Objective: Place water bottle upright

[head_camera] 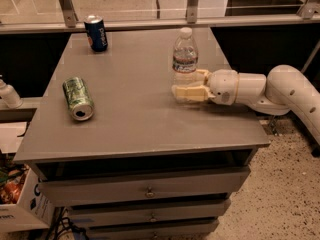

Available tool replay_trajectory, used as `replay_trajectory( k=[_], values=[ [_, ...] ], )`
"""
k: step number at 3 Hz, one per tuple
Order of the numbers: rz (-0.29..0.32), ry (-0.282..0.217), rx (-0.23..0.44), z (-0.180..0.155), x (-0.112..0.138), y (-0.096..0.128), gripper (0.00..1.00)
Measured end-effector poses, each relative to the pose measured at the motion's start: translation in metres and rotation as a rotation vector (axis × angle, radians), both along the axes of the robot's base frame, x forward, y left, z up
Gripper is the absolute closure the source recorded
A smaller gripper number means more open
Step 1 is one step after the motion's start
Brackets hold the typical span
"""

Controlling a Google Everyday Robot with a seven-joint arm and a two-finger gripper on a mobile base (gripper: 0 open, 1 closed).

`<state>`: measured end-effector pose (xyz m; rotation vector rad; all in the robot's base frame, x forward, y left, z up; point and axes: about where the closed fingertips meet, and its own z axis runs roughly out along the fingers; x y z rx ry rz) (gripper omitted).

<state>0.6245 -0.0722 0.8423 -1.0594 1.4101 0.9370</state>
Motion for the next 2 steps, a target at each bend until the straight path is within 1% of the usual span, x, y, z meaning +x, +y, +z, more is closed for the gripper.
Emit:
replay_trajectory(
  k=[1, 2],
  values=[
    [0.000, 0.000, 0.000, 0.0002, 0.0000, 0.0000, 0.59],
    [0.000, 0.000, 0.000, 0.0004, 0.0000, 0.0000, 0.37]
  ],
)
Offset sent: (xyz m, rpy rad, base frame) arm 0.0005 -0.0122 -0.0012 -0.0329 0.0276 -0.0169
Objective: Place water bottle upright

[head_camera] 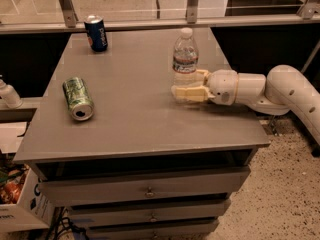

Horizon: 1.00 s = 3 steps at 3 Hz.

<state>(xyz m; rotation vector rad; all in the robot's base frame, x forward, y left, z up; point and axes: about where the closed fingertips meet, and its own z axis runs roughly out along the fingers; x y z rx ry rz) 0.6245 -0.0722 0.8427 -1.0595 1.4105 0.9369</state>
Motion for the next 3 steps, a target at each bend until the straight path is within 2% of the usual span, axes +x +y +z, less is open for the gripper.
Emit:
replay_trajectory(
  k=[1, 2, 3],
  values=[
    [0.000, 0.000, 0.000, 0.000, 0.000, 0.000, 0.12],
    [0.003, 0.008, -0.013, 0.002, 0.000, -0.004, 0.00],
    [-0.003, 0.002, -0.029, 0.008, 0.001, -0.019, 0.00]
  ],
)
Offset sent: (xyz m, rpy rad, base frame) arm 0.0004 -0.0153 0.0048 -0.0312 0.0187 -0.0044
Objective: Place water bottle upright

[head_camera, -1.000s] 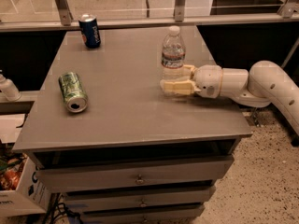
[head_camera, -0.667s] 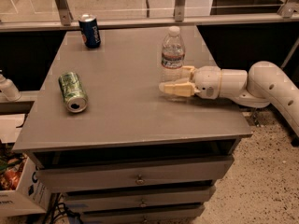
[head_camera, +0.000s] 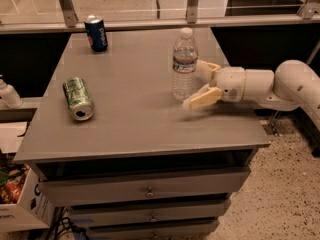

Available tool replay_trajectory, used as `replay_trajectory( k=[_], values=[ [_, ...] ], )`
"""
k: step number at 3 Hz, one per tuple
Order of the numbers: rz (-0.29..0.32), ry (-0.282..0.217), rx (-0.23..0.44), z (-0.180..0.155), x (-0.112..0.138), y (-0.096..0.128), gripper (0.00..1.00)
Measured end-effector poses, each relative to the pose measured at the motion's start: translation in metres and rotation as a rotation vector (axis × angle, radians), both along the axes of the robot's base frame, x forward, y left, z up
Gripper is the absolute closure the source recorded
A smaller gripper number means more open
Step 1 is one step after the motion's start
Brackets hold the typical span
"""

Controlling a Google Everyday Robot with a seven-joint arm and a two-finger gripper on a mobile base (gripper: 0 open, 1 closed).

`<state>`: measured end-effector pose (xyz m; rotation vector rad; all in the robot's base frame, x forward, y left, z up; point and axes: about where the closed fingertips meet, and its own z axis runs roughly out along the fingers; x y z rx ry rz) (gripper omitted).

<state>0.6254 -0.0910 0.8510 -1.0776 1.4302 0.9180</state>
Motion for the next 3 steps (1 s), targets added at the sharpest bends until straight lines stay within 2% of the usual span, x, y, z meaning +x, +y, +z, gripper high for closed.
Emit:
replay_trajectory(
  k=[1, 2, 3],
  values=[
    [-0.016, -0.014, -0.031, 0.004, -0.002, -0.029, 0.00],
    [-0.056, -0.037, -0.052, 0.012, -0.007, -0.079, 0.00],
    [-0.055, -0.037, -0.052, 0.012, -0.007, -0.079, 0.00]
  ],
)
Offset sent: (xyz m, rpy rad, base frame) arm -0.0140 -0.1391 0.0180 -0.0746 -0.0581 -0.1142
